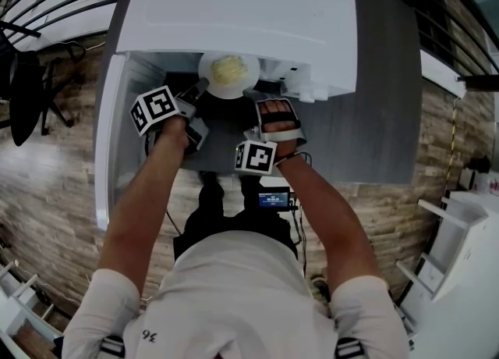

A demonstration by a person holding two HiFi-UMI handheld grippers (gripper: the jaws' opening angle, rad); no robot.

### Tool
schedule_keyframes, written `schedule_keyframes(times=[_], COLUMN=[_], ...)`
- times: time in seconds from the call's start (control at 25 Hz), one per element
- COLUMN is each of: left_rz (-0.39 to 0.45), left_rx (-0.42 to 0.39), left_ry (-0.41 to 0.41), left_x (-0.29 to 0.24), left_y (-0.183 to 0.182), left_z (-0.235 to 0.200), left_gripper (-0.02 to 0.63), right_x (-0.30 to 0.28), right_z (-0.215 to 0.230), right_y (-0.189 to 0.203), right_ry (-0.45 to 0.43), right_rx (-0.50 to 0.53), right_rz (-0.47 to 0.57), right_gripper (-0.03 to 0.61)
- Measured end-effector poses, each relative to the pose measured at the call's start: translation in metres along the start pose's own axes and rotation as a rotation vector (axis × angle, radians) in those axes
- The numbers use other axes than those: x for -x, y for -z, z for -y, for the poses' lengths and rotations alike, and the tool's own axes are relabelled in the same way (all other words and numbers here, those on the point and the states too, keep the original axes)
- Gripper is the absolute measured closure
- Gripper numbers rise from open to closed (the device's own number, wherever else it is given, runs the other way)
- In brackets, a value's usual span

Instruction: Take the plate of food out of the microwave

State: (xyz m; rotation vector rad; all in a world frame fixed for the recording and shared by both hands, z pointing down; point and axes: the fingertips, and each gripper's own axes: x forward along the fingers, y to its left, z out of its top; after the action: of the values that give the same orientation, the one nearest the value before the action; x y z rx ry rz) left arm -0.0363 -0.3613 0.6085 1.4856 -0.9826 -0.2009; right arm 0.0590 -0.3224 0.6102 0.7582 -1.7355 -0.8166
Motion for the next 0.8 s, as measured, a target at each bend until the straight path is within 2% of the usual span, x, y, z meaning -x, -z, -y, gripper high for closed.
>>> schedule_keyframes(times=[0.36,0.68,0.8], left_rz=[-0.004,0.007,0.013], left_rx=[-0.093,-0.09,-0.107], left_ry=[0.063,0.117,0.139], left_x=[0.009,0.018,0.021], left_y=[0.007,0.02,0.022], left_z=[0.018,0.023,0.027], left_gripper=[0.583,0.581,0.581], right_x=[0.016,0.03,0.035], right_z=[0.0,0.001,0.002], right_y=[-0.004,0.001,0.0], right_ry=[0.017,0.042,0.06], right_rx=[0.043,0.133,0.133], right_rz=[0.05,0.054,0.064], right_gripper=[0.552,0.561,0.561])
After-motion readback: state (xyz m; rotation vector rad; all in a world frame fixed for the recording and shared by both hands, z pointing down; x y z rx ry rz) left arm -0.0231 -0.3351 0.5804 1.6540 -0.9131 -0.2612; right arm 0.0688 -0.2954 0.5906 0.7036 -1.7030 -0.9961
